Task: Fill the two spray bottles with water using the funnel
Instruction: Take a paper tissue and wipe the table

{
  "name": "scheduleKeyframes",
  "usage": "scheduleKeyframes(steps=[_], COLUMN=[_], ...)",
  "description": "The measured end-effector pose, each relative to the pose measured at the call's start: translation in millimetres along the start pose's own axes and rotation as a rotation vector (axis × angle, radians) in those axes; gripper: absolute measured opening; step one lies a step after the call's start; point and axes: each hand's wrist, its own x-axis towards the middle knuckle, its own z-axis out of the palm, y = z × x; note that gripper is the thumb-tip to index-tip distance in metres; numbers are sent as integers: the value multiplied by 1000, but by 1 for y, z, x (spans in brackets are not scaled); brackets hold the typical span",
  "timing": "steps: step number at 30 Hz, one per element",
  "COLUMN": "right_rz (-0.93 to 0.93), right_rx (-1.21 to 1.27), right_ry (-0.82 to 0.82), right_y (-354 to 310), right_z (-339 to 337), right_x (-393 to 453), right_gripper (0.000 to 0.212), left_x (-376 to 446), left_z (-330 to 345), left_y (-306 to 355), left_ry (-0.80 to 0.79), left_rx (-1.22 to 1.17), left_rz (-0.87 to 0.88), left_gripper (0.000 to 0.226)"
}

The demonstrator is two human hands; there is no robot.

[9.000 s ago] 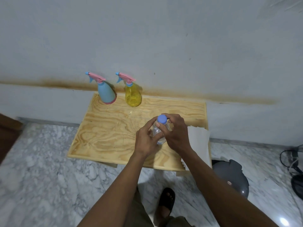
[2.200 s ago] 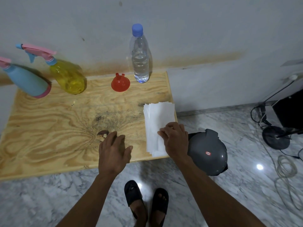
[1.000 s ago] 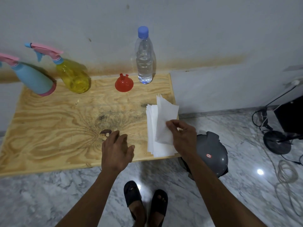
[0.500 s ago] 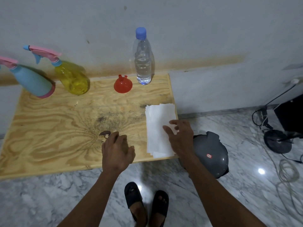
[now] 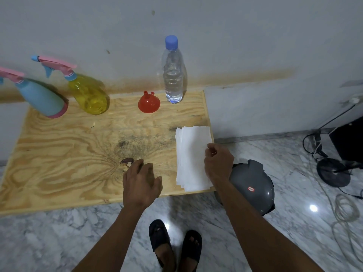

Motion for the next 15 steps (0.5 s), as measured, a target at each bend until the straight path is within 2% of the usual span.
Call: scheduleKeyframes(steps=[4,10,15], right_rz=[-125,-30,38], right_rx=[66,389,528], right_ry=[37,-26,-135], right_y=[-8,-37,-59], right_z=[-5,-22,-27], right_x=[-11,-29,-47], right_gripper=[9,6,16], left_x=[-1,-2,-2], left_z=[1,0,-1], left_y=[-1,2,-3], left_ry=[12,13,-13], left_rx=[-2,-10,10], left_rz=[5,-4,38], left_gripper=[55,59,58])
